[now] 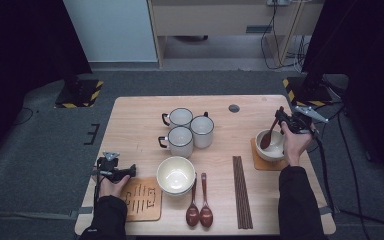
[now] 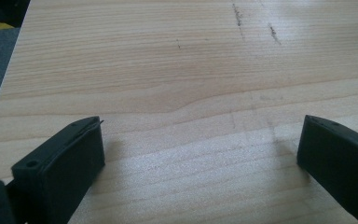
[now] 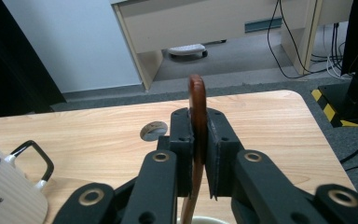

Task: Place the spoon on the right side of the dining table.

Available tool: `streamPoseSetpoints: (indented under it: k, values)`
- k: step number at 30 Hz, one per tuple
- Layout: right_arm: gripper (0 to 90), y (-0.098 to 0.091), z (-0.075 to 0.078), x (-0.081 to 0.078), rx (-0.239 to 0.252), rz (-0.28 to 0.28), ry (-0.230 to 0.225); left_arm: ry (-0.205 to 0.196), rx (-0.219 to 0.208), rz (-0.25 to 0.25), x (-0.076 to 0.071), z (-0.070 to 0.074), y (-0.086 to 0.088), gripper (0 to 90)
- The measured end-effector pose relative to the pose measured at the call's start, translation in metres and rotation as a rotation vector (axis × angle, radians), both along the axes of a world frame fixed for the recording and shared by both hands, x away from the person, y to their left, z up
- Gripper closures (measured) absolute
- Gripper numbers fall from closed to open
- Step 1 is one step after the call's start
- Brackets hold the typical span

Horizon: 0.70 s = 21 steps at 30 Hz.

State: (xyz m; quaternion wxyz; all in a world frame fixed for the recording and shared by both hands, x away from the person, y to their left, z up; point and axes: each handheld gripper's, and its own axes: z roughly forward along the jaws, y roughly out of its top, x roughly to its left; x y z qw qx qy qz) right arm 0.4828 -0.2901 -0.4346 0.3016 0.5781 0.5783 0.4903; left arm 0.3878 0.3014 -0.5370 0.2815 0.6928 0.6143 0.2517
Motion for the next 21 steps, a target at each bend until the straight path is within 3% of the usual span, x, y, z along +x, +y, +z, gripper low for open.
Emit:
streamPoseSetpoints:
  k: [9, 15, 17, 21]
  values:
    - [67.0, -0.005, 0.000, -0.006, -0.054, 0.014, 0.040, 0.000, 0.000, 0.000, 0.000, 0.000, 0.000, 0.0]
    - [56.2, -0.008, 0.000, -0.010, -0.091, 0.019, 0.093, 0.000, 0.000, 0.000, 0.000, 0.000, 0.000, 0.0]
    - [52.1, -0.010, 0.000, -0.012, -0.109, 0.012, 0.085, 0.000, 0.000, 0.000, 0.000, 0.000, 0.000, 0.0]
    - [46.3, -0.013, -0.003, -0.014, -0.114, 0.039, 0.116, 0.000, 0.000, 0.000, 0.000, 0.000, 0.000, 0.0]
